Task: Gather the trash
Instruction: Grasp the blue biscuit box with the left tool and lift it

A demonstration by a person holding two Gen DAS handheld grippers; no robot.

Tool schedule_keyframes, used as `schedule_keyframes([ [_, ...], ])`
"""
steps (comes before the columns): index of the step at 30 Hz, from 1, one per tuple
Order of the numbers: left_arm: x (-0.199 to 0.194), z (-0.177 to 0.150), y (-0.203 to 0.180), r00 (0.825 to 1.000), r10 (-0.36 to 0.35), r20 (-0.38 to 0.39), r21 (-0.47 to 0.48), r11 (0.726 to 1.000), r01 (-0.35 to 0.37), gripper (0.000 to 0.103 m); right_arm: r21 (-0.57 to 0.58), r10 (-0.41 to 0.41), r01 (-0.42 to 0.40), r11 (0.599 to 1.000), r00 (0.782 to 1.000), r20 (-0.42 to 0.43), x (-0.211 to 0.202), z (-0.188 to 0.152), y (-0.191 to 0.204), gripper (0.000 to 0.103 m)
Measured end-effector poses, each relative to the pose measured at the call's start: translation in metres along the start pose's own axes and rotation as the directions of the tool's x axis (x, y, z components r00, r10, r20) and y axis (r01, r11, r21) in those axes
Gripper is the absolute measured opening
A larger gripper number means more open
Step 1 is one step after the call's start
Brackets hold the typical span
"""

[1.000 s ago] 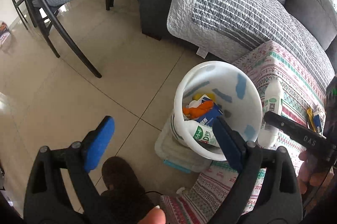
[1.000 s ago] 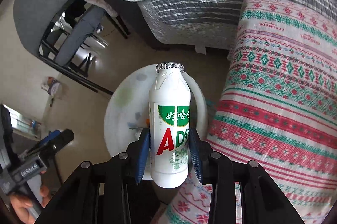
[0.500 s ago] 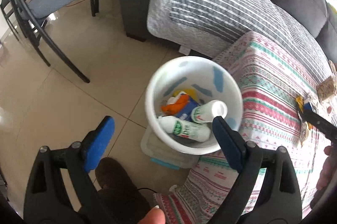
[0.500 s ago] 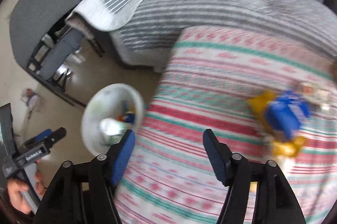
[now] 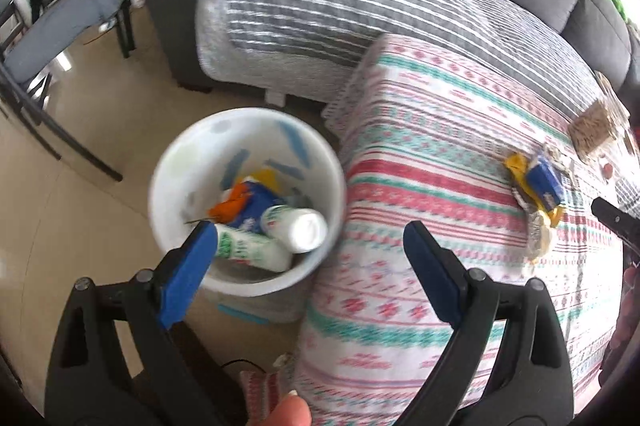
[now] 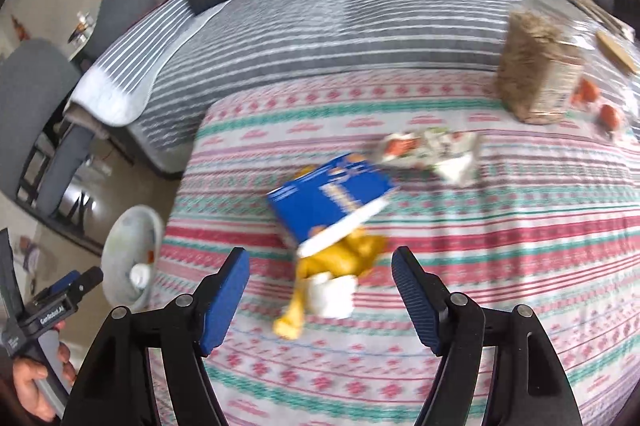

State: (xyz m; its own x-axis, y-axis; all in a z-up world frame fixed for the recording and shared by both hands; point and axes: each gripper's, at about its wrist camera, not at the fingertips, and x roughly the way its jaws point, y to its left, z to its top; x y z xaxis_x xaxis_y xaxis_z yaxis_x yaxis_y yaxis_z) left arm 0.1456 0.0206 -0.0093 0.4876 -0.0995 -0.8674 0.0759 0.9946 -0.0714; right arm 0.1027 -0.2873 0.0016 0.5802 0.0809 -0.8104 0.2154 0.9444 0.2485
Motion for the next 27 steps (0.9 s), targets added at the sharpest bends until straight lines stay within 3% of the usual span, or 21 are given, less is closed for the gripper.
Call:
schedule_keyframes([
  [8,0.016,0.009,-0.066,0.999,-0.047,0.021,0.079,0.996,0.046,0.094,0.075,-0.066,0.065,0.995,0.998,0.007,-0.006,0.002,-0.057,0.077],
  [13,0.032,0.017,-0.102,0.992,-0.113,-0.052,0.143,0.982,0.12,0.094,0.122,-0.08,0.082,0.989,0.997,-0.019,0.001,0.001,-0.08,0.077],
  [15,0.037,0.026,-0.119,0.988,-0.129,-0.087,0.191,0.971,0.144,0.094,0.133,-0.087,0.09,0.987,0.996,-0.027,0.004,0.001,-0.086,0.077],
  [19,0.036,0.037,-0.152,0.983,-0.158,-0.089,0.279,0.944,0.177,0.094,0.144,-0.11,0.113,0.983,0.993,-0.033,0.004,0.0,-0.097,0.077],
  [24,0.044,0.039,-0.193,0.956,-0.252,-0.152,0.326,0.9,0.289,0.094,0.186,-0.122,0.127,0.974,0.992,-0.035,0.002,0.0,-0.112,0.077],
  [27,0.049,0.037,-0.215,0.95,-0.266,-0.165,0.378,0.872,0.31,0.094,0.202,-0.131,0.136,0.97,0.991,-0.039,0.001,-0.001,-0.12,0.077],
])
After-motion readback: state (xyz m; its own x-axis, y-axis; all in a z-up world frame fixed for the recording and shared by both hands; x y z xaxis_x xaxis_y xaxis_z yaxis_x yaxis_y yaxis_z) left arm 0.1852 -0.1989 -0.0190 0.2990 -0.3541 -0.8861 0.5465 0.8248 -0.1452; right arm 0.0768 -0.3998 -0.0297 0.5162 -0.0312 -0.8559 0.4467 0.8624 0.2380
